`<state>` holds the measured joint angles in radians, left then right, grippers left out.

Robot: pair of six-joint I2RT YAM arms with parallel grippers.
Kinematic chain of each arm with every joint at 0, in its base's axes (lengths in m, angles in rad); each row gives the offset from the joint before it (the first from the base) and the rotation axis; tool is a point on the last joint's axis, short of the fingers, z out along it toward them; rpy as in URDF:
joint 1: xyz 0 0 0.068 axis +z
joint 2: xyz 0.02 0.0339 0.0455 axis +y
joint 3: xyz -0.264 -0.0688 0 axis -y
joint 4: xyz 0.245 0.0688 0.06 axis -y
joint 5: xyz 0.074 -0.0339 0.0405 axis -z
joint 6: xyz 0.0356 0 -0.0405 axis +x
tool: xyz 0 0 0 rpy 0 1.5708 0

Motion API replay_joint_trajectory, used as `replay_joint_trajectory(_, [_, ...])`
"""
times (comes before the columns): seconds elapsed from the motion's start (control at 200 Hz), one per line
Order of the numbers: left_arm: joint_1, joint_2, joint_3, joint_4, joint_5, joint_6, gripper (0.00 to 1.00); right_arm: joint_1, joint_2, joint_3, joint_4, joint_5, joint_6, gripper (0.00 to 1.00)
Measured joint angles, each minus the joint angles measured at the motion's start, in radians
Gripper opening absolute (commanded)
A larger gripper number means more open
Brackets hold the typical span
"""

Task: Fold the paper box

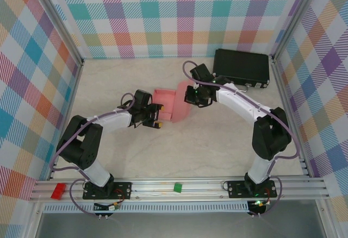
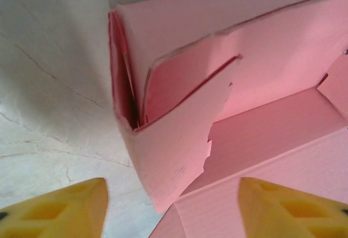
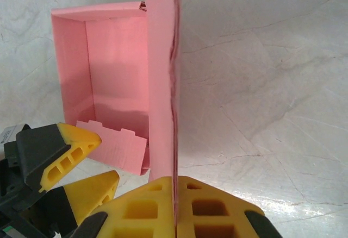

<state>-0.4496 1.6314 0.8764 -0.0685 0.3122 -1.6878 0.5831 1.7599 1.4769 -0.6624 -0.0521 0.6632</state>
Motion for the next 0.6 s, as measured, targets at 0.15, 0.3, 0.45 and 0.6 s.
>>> replay_joint_trajectory(0.15, [-0.001, -0.058, -0.007, -0.021, -0.042, 0.061, 0.96, 0.000, 0.035, 0.051, -0.034, 0.015, -0.019, 0.07])
replay_joint_trajectory(0.3, [-0.001, -0.173, -0.008, -0.070, -0.120, 0.145, 1.00, 0.000, 0.065, 0.094, -0.062, 0.027, -0.038, 0.08])
replay_joint_trajectory(0.45, [0.015, -0.238, 0.014, -0.179, -0.213, 0.280, 0.99, 0.000, 0.089, 0.142, -0.095, 0.041, -0.060, 0.08])
replay_joint_trajectory(0.6, [0.076, -0.222, 0.085, -0.272, -0.275, 0.511, 0.97, -0.001, 0.108, 0.178, -0.124, 0.046, -0.085, 0.09])
